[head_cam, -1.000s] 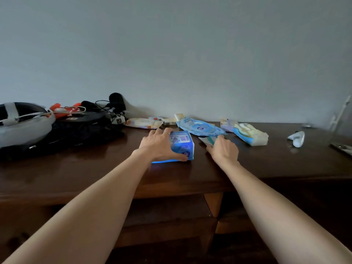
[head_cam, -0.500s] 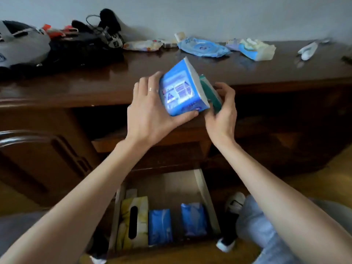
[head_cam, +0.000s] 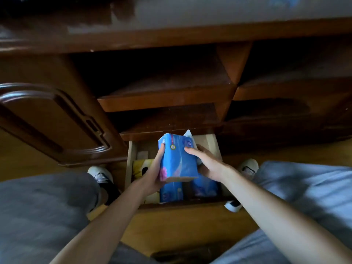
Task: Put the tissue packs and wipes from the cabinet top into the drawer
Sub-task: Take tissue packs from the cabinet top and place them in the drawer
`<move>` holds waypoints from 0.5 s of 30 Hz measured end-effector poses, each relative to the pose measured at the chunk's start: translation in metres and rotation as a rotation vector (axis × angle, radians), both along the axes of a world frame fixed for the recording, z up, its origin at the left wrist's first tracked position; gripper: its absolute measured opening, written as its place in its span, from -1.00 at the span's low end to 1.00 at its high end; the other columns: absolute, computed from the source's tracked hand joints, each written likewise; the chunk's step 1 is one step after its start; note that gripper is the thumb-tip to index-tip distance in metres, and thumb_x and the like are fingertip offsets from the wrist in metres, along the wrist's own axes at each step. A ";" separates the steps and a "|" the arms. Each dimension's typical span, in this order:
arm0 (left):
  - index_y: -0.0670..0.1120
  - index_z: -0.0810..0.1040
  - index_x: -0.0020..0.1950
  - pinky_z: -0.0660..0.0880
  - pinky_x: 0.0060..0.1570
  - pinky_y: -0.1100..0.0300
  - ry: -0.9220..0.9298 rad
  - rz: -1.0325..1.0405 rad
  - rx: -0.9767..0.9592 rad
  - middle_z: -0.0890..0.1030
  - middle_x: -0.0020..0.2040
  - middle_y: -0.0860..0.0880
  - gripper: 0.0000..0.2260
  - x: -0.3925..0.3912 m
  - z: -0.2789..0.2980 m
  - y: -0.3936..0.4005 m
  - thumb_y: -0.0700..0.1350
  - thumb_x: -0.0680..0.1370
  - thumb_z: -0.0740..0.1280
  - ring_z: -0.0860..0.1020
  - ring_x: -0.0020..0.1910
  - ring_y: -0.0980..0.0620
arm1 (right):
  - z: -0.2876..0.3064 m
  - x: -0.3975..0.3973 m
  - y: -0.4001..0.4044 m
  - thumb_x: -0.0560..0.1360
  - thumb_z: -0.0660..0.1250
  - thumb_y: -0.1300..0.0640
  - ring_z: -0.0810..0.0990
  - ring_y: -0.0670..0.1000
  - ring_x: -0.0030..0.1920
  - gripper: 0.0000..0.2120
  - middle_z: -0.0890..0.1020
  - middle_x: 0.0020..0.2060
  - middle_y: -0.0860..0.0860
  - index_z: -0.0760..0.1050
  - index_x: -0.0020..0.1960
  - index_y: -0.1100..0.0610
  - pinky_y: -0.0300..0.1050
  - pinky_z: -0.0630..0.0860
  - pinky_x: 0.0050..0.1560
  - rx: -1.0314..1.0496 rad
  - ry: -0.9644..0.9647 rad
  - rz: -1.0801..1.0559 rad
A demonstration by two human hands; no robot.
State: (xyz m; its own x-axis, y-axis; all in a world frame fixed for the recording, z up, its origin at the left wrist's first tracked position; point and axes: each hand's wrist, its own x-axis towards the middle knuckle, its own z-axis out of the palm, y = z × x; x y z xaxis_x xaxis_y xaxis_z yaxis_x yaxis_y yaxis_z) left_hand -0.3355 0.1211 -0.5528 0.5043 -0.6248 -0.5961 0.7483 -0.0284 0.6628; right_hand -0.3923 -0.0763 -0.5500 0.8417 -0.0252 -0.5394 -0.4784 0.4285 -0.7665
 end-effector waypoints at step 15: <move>0.05 0.54 0.14 0.39 -0.27 0.21 -0.571 0.245 0.798 0.61 -0.09 0.14 -0.68 0.032 -0.089 0.027 0.25 0.58 0.26 0.61 -0.05 0.07 | -0.095 0.024 0.015 0.36 0.64 0.21 0.74 0.10 0.05 -0.36 0.66 0.16 0.10 0.37 0.29 0.00 0.17 0.70 0.00 -0.264 0.111 -0.256</move>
